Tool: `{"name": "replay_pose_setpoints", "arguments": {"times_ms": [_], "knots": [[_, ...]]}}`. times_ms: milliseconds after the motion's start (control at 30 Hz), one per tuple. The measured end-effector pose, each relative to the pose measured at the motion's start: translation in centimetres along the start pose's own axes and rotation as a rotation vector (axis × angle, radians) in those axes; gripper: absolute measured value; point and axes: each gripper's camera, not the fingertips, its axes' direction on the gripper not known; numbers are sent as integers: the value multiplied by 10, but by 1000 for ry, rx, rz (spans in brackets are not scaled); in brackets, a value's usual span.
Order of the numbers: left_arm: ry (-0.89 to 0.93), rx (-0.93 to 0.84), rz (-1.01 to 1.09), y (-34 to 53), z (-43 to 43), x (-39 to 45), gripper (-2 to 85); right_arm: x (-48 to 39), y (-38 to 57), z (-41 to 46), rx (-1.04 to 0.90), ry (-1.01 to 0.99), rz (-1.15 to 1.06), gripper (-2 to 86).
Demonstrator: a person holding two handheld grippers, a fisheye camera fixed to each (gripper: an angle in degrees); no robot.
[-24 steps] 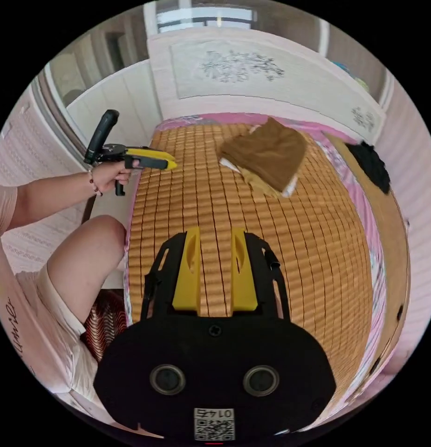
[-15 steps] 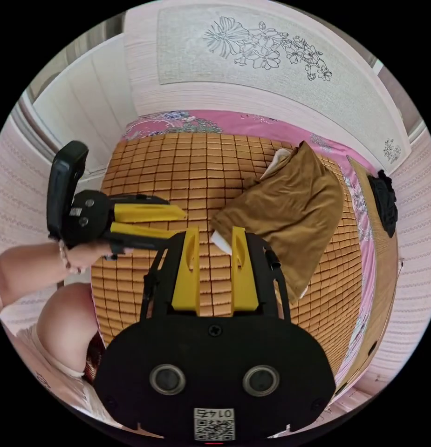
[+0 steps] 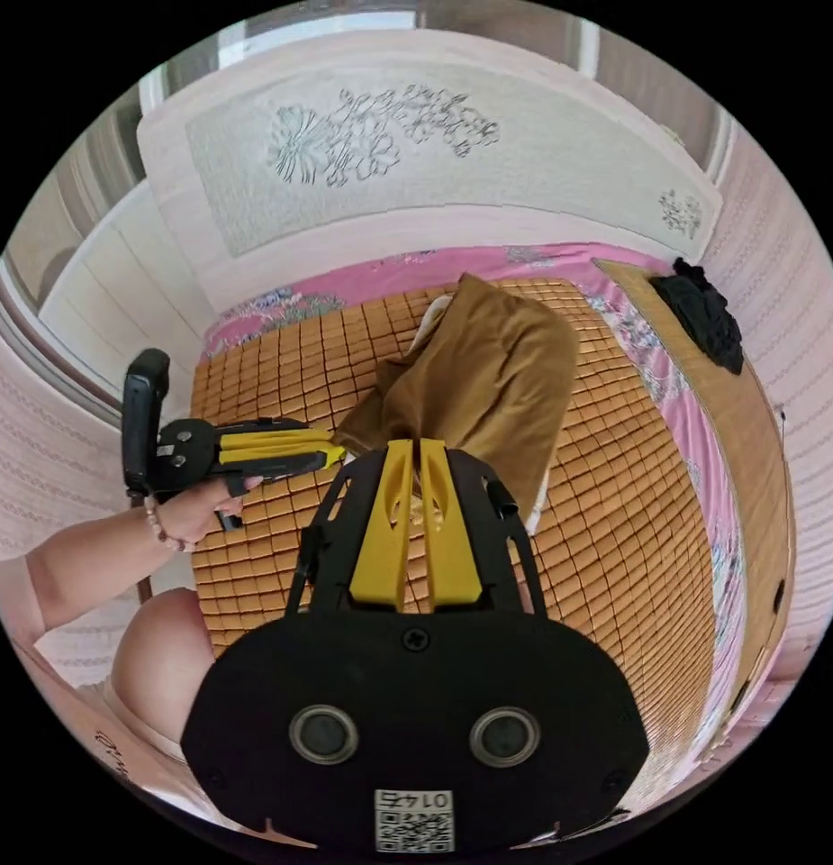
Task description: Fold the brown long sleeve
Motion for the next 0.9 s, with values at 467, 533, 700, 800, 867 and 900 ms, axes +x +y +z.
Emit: {"name": "replay_pose_setpoints", "arguments": {"times_ms": [467, 533, 700, 800, 867, 900], "knots": [[-155, -156, 140, -10, -60, 39, 3, 113, 216, -211, 226, -101, 306, 3], [-124, -147, 115, 8, -62, 35, 26, 107, 252, -208, 177, -104, 299, 3], [-25, -181, 118, 39, -70, 30, 83, 105, 309, -209, 142, -183, 358, 4], [-41, -175, 144, 36, -74, 36, 89, 98, 345, -227, 165, -186, 393, 4], [-130, -172, 150, 30, -73, 37, 92, 94, 370, -237, 165, -180, 434, 4], [-170, -189, 135, 24, -69, 35, 94, 94, 388, -242, 157, -192, 474, 4]]}}
